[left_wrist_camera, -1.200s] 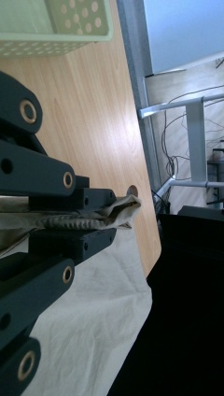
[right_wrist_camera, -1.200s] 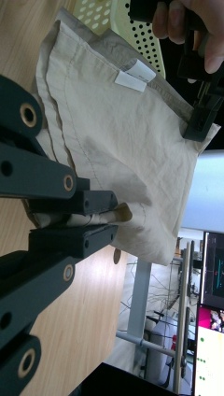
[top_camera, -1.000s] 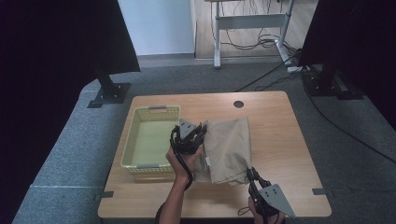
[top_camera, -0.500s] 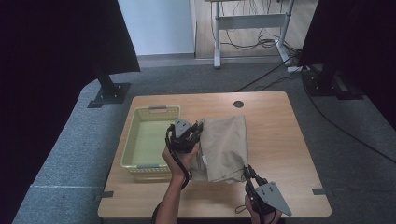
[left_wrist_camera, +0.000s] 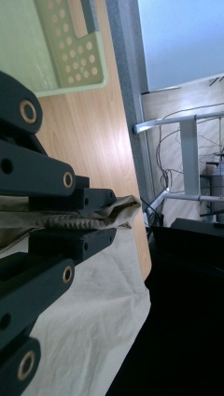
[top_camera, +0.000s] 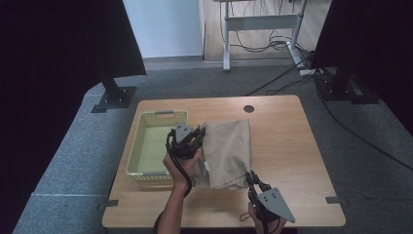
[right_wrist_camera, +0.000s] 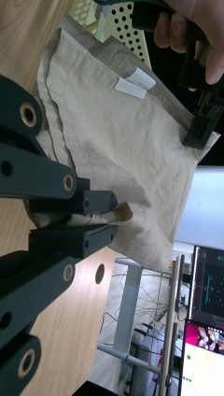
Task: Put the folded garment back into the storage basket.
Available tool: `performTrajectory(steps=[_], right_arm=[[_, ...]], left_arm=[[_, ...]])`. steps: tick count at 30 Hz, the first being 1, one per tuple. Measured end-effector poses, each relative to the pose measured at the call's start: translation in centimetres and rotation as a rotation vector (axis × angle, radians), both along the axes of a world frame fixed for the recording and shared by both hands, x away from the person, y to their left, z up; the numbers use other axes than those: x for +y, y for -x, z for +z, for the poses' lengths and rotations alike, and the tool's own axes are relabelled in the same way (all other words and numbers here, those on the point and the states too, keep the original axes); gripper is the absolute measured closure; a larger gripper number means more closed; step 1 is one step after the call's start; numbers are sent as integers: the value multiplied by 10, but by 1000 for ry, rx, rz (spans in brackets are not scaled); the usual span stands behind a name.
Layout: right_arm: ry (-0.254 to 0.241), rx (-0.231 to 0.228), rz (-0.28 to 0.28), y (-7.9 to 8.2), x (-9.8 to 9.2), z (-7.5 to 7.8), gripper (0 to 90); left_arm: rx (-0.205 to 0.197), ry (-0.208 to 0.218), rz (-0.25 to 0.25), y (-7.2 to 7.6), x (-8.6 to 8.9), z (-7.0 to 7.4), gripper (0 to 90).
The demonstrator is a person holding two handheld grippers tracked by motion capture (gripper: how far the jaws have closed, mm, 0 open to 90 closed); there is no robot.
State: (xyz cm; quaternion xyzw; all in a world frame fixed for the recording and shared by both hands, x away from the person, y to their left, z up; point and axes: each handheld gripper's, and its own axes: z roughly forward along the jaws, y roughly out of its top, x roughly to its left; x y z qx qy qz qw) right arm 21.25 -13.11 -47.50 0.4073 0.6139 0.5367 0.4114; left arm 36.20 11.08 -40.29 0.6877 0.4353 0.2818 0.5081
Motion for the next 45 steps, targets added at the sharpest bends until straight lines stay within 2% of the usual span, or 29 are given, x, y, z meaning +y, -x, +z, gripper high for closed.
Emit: performTrajectory(steps=[28, 45], right_arm=[[12, -11, 29, -12, 20, 12, 834], [11, -8, 49, -20, 30, 16, 835]], left_arm=[[-14, -4, 28, 0, 21, 13, 815], [-9, 0, 43, -6, 33, 17, 815]])
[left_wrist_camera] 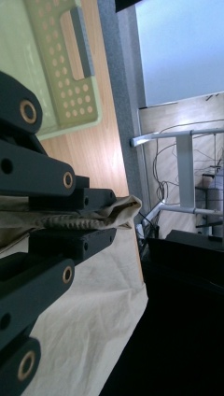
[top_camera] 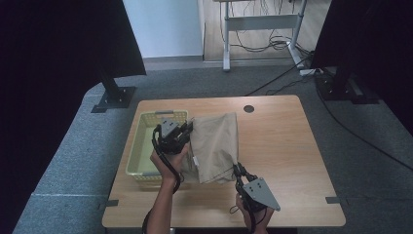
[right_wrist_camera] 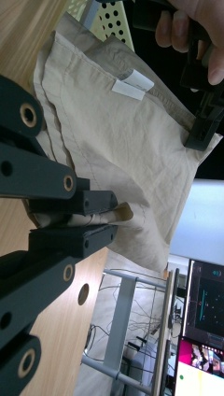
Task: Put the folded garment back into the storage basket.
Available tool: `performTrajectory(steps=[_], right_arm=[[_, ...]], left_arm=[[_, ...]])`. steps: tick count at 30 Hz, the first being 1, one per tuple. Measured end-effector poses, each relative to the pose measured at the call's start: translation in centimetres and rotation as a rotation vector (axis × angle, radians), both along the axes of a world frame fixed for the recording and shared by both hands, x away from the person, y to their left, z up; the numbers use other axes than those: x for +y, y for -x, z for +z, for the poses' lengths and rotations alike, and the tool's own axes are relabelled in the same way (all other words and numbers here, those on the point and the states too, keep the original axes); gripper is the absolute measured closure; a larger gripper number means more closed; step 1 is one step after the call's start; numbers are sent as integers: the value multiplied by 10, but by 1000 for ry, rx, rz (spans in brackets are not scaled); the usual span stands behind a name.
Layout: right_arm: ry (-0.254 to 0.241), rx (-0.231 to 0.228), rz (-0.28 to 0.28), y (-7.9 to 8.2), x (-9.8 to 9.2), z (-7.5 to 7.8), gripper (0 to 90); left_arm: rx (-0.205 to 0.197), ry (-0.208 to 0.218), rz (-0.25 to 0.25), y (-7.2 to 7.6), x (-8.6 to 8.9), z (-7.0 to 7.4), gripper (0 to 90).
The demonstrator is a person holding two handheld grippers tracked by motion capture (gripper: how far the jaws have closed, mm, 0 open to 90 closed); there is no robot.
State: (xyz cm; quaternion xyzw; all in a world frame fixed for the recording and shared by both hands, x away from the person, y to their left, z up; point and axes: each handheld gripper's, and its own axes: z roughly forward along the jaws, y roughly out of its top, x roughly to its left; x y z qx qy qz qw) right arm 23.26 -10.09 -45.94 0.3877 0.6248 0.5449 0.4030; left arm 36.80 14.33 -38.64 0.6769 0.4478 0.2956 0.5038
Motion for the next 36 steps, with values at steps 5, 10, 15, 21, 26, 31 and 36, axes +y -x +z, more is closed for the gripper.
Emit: performTrajectory(steps=[5, 10, 15, 21, 26, 31, 36], right_arm=[[1, 0, 8, -3, 4, 1, 835], [3, 2, 15, -6, 8, 1, 835], [0, 4, 20, -8, 11, 1, 835], [14, -1, 24, -12, 17, 0, 835], [11, 3, 24, -14, 18, 0, 835], [16, -3, 32, -14, 21, 1, 835], [18, -5, 42, -16, 25, 2, 835]], left_arm=[[-1, -2, 6, -1, 4, 3, 815], [1, -3, 12, -2, 8, 3, 815], [0, -3, 16, -3, 12, 3, 816], [6, -3, 22, -5, 17, 2, 816], [11, 1, 24, -7, 19, 1, 815], [12, -1, 26, -7, 21, 0, 815], [16, 5, 31, -7, 26, -1, 816]])
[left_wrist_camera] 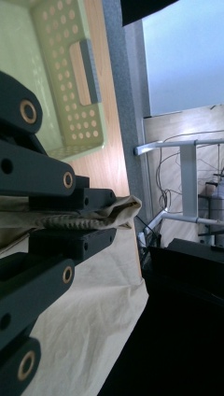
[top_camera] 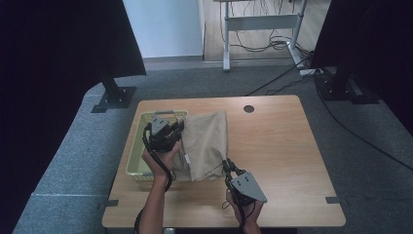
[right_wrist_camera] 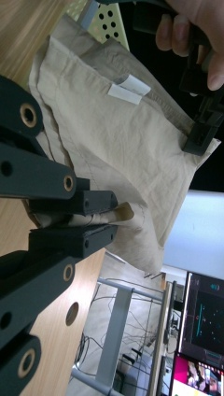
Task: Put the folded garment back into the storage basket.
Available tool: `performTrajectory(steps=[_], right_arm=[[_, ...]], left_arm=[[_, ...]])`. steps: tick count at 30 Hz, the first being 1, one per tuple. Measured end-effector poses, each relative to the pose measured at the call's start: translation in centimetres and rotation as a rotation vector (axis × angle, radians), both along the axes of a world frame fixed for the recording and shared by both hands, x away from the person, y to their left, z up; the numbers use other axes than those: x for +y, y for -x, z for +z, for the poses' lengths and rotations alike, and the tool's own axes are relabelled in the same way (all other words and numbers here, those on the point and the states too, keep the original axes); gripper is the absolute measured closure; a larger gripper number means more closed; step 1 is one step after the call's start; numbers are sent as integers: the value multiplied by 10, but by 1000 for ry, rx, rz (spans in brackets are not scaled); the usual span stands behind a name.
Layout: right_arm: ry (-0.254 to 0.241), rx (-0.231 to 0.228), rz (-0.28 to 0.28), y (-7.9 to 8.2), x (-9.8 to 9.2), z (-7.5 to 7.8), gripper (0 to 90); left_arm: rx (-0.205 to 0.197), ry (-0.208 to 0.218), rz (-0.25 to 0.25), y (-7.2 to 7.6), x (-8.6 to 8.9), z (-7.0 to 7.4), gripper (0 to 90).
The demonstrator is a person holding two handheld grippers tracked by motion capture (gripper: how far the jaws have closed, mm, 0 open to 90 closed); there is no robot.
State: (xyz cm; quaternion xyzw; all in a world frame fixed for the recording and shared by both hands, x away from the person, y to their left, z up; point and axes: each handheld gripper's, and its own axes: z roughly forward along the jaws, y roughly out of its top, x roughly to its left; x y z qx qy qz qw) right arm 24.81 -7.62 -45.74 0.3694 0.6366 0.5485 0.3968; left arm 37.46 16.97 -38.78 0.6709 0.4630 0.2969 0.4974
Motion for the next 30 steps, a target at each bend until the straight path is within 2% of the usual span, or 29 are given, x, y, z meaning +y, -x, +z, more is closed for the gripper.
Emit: performTrajectory(steps=[7, 9, 12, 16, 18, 21, 24, 26, 30], right_arm=[[4, 3, 10, -2, 4, -1, 835], [10, 10, 9, -3, 5, -3, 835], [7, 16, 12, -4, 6, -4, 835], [29, 11, 12, -7, 12, -3, 835], [26, 15, 13, -8, 13, -3, 835], [26, 15, 18, -8, 14, -3, 836], [36, 14, 18, -10, 19, -2, 836], [42, 11, 21, -10, 21, -1, 836], [38, 9, 21, -10, 22, 0, 836]], left_arm=[[5, 10, 5, -2, 7, -1, 816], [17, 21, 7, -4, 10, -5, 815], [20, 10, 6, -5, 10, -7, 816], [23, 14, 12, -6, 14, -10, 817], [27, 31, 15, -6, 17, -12, 817], [25, 19, 14, -5, 18, -12, 818], [29, 35, 19, -6, 21, -12, 819], [20, 16, 21, -5, 22, -10, 819], [21, 29, 25, -6, 26, -10, 819]])
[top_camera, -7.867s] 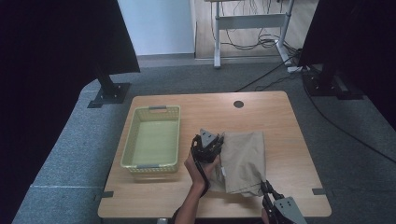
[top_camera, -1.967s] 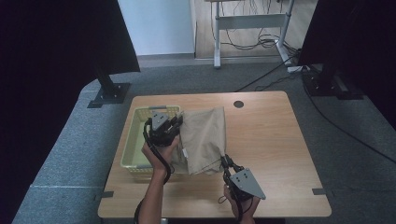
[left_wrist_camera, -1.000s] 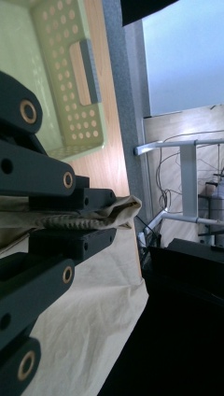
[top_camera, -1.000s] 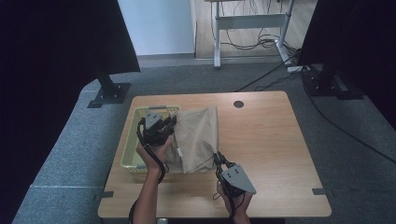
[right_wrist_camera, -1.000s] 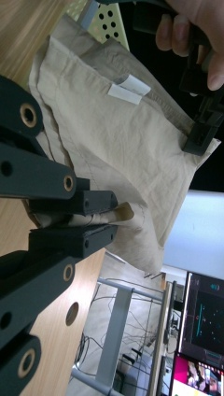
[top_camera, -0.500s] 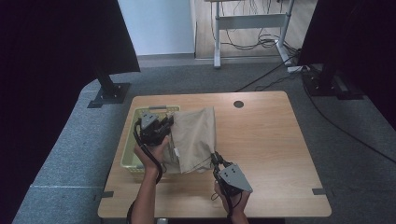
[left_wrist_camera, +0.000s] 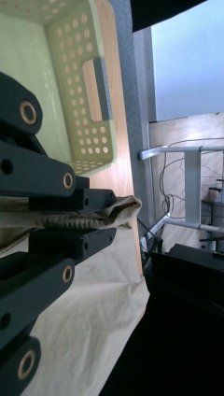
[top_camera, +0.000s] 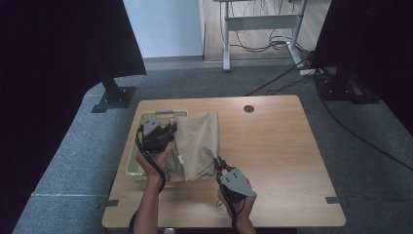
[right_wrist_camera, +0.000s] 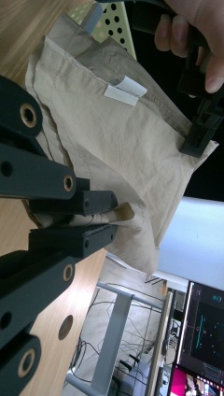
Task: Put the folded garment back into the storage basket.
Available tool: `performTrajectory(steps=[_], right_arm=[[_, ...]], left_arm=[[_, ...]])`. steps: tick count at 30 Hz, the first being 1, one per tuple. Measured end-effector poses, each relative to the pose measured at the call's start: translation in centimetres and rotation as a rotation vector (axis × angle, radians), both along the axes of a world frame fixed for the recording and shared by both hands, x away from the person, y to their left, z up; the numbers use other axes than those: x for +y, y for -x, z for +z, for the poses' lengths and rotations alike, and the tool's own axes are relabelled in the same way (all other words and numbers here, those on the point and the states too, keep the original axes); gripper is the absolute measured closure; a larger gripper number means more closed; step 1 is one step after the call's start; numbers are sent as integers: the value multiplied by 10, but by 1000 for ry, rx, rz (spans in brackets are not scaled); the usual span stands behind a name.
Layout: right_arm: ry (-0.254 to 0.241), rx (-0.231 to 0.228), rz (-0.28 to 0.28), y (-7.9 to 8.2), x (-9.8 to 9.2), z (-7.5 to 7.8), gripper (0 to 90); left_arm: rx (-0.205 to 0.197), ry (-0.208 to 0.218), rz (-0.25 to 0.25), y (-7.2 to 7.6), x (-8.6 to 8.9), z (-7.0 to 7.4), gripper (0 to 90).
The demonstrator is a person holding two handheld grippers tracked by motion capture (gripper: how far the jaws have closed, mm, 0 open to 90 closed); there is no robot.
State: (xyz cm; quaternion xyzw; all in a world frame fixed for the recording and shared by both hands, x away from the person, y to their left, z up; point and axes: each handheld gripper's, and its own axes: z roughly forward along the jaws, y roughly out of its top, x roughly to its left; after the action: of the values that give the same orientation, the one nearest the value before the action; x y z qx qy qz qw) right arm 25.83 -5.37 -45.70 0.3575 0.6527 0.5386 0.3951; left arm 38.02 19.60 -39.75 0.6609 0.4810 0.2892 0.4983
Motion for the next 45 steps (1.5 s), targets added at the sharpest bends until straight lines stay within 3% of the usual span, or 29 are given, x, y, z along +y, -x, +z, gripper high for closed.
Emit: performTrajectory(steps=[35, 45], right_arm=[[2, 17, 41, -21, 41, 0, 837], [-6, 11, 47, -26, 46, 6, 837]], left_arm=[[12, 21, 59, -12, 41, -4, 820], [1, 22, 75, -17, 50, 3, 820]])
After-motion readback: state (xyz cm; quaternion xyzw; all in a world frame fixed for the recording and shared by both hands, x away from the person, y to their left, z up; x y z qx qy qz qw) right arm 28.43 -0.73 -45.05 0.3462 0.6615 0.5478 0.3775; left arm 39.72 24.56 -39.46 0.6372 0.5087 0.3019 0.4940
